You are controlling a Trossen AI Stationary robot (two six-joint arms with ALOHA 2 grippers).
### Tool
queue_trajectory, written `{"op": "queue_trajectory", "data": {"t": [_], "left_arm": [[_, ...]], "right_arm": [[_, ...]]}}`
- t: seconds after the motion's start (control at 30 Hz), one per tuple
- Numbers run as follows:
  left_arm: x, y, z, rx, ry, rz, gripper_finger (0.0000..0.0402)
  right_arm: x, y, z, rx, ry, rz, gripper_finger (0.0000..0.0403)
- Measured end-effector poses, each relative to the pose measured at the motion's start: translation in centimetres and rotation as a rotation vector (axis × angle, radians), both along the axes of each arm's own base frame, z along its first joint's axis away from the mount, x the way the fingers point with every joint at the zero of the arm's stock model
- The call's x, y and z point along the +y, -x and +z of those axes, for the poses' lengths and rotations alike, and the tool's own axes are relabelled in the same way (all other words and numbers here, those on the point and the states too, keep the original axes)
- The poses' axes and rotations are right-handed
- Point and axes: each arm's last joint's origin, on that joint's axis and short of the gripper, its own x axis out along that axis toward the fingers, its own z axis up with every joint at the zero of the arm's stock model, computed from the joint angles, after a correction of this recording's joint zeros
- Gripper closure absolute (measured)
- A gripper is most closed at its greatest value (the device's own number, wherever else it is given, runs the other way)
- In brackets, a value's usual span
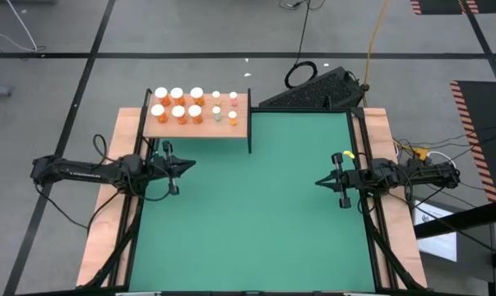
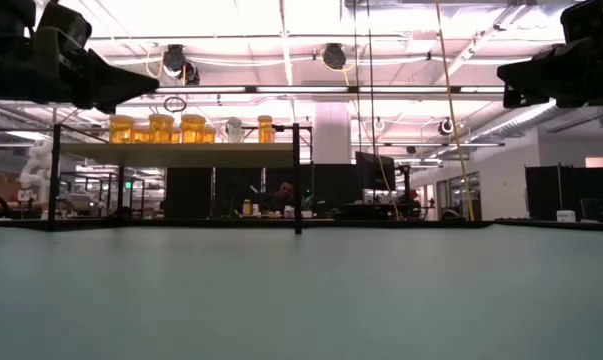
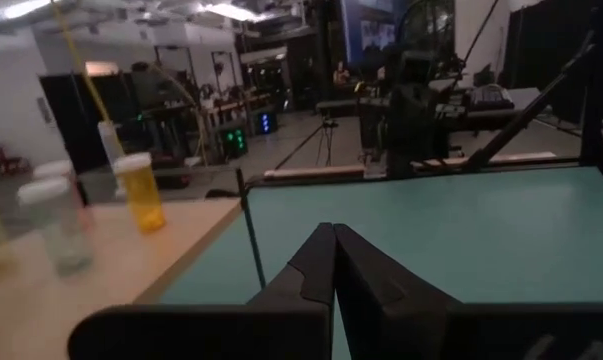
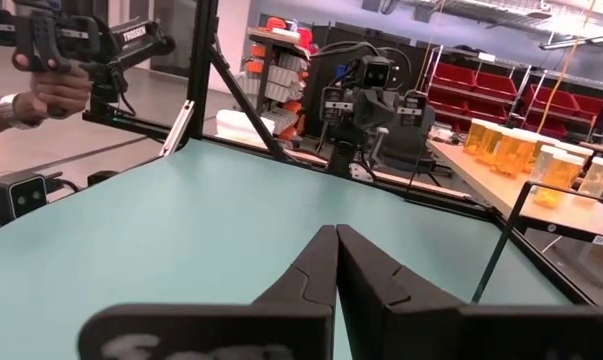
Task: Pick and place medicine bottles onto shelf by color
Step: Return to Home Position
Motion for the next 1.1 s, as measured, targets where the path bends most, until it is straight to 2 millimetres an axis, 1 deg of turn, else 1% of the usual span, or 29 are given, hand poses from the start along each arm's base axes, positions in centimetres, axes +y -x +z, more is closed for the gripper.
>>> {"op": "queue_trajectory", "data": {"t": [0.17, 0.33, 0.43, 0.63, 0.73, 0.83, 1.0, 1.1], "left_arm": [[0.0, 0.7, -0.3, 0.029, 0.024, 0.014, 0.0399], [0.1, 1.3, -0.5, 0.043, 0.024, 0.015, 0.0393], [0.1, 1.6, -0.6, 0.050, 0.024, 0.015, 0.0398], [0.1, 1.9, -1.1, 0.083, 0.049, 0.011, 0.0392], [0.0, 1.9, -1.1, 0.089, 0.055, -0.020, 0.0396], [-0.1, 1.9, -1.2, 0.099, 0.034, -0.043, 0.0398], [-0.1, 1.9, -1.2, 0.112, -0.034, -0.050, 0.0389], [-0.1, 1.9, -1.2, 0.114, -0.043, -0.051, 0.0393]], "right_arm": [[0.0, 0.0, 0.0, 0.000, 0.000, 0.000, 0.0403], [0.0, 0.0, 0.0, 0.000, 0.000, 0.000, 0.0403], [0.0, 0.0, 0.0, 0.000, 0.000, 0.000, 0.0403], [0.0, 0.0, 0.0, -0.001, 0.000, 0.000, 0.0403], [0.0, 0.0, 0.0, -0.001, 0.000, 0.000, 0.0403], [0.0, 0.0, 0.0, -0.001, 0.000, 0.000, 0.0403], [0.0, 0.0, 0.0, -0.001, 0.000, 0.000, 0.0403], [0.0, 0.0, 0.0, -0.001, 0.000, 0.000, 0.0403]]}}
